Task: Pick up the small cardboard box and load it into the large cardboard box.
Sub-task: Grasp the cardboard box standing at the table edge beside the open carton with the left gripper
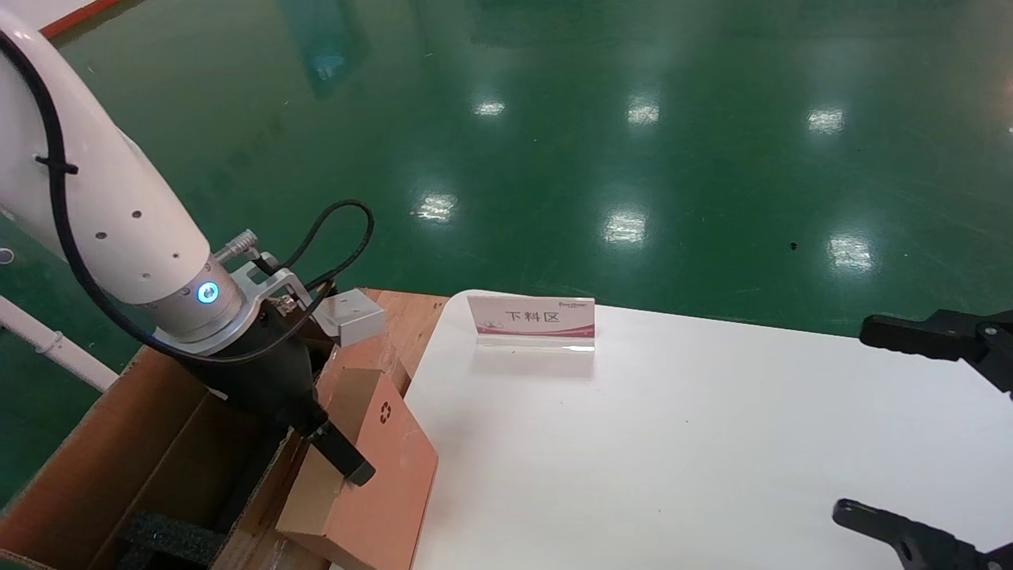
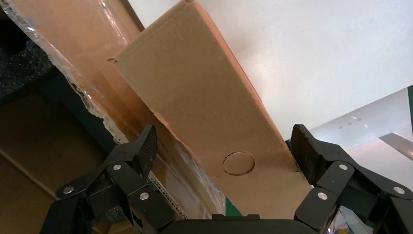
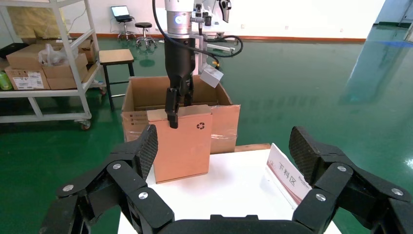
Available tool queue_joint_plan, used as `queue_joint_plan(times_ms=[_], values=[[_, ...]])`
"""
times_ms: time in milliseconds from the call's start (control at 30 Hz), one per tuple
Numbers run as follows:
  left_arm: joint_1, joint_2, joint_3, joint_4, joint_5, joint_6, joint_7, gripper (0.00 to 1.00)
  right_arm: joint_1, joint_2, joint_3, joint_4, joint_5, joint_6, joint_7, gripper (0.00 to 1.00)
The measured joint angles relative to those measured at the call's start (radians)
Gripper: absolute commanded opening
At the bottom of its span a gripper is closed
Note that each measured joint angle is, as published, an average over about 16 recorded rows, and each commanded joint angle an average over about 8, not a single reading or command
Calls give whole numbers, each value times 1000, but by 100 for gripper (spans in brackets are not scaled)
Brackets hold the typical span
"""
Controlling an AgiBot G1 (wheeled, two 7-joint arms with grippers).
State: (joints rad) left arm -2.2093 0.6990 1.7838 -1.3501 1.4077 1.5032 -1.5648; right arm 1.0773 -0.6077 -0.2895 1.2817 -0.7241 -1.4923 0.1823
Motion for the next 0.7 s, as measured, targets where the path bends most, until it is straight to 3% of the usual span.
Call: queue_joint_plan(times_ms=[33, 100, 300, 367, 700], values=[[1, 0, 1, 0, 0, -1, 1, 100, 0, 0, 0, 0, 0, 0, 0, 100], [3, 1, 4, 0, 0, -2, 3, 100, 0, 0, 0, 0, 0, 0, 0, 80], [5, 1, 6, 1, 0, -5, 6, 25, 0, 0, 0, 0, 0, 0, 0, 5], [5, 1, 6, 1, 0, -5, 6, 0, 0, 0, 0, 0, 0, 0, 0, 0], [4, 2, 4, 1, 0, -3, 6, 0, 0, 0, 0, 0, 0, 0, 0, 0]])
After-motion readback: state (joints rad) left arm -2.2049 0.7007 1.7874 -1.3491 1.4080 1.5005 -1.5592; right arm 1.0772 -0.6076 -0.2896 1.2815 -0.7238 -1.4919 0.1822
